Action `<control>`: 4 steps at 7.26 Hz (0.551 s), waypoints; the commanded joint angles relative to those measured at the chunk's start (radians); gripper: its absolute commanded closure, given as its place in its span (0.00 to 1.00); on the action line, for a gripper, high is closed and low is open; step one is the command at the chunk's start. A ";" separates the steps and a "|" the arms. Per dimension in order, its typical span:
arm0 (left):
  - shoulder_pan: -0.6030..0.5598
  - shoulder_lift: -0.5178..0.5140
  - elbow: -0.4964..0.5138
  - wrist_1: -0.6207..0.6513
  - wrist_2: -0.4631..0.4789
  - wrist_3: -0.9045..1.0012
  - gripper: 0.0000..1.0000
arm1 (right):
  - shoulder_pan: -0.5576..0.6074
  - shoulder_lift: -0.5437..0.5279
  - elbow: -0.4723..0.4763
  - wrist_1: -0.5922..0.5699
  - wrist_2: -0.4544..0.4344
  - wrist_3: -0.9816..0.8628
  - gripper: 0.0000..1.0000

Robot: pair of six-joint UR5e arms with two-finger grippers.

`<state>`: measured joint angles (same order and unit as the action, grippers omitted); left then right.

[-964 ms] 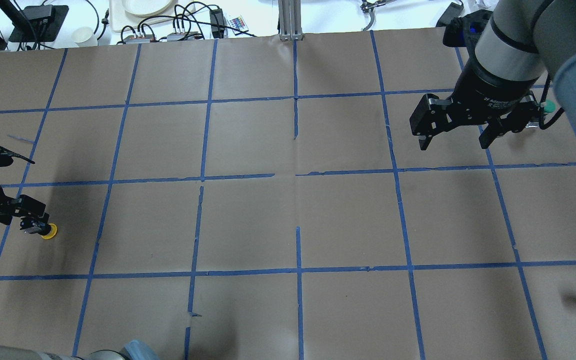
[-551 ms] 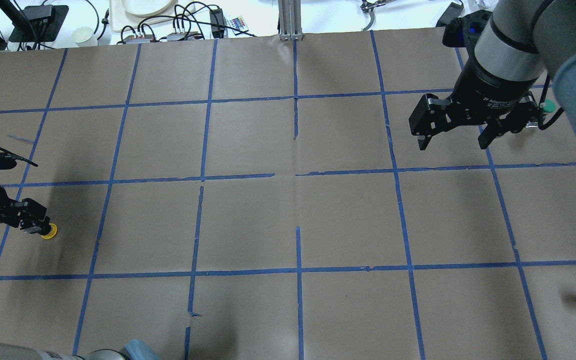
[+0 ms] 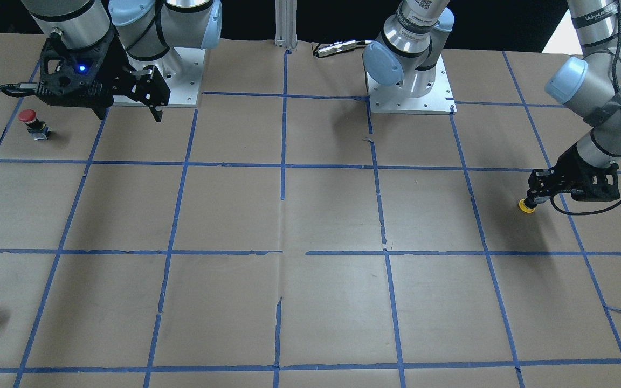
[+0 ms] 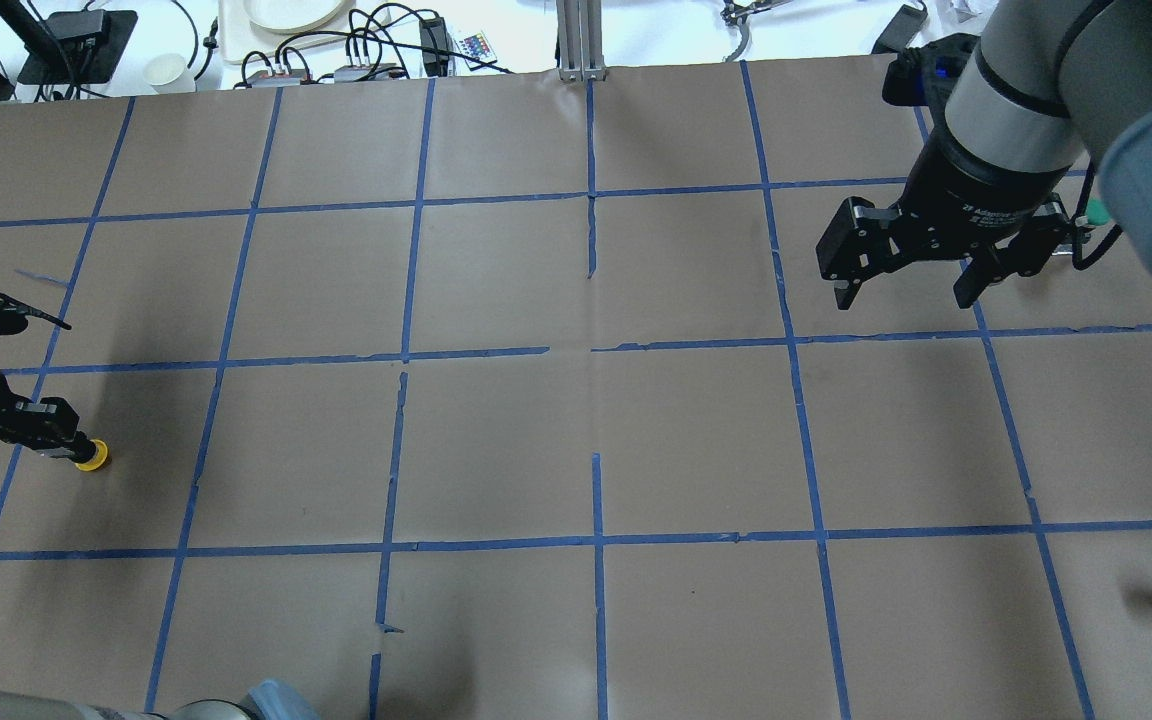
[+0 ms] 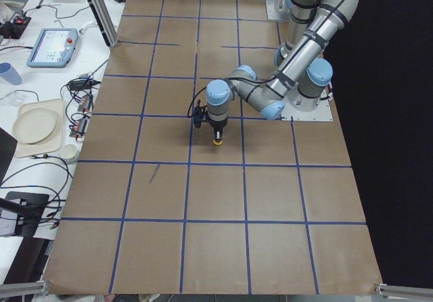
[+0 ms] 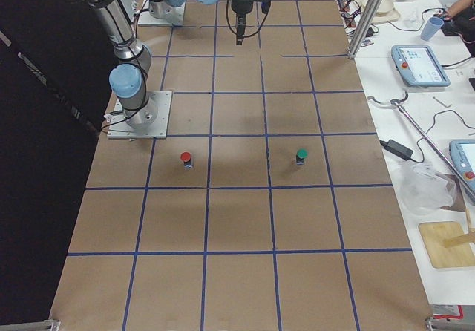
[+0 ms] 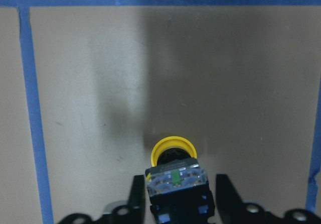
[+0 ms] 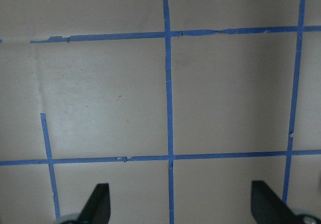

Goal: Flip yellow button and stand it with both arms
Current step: 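Close the left gripper on the button's metal body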

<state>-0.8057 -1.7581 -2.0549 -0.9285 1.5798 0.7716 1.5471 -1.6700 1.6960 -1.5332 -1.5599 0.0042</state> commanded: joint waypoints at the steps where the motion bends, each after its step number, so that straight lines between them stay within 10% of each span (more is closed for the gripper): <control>1: -0.045 0.069 0.019 -0.086 -0.051 -0.006 0.95 | -0.010 0.000 0.007 -0.002 -0.009 -0.004 0.00; 4: -0.258 0.211 0.123 -0.460 -0.244 -0.119 0.98 | -0.016 0.000 0.007 -0.007 -0.003 0.005 0.00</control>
<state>-0.9683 -1.6019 -1.9909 -1.2177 1.4283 0.7149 1.5326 -1.6706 1.7026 -1.5383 -1.5638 0.0018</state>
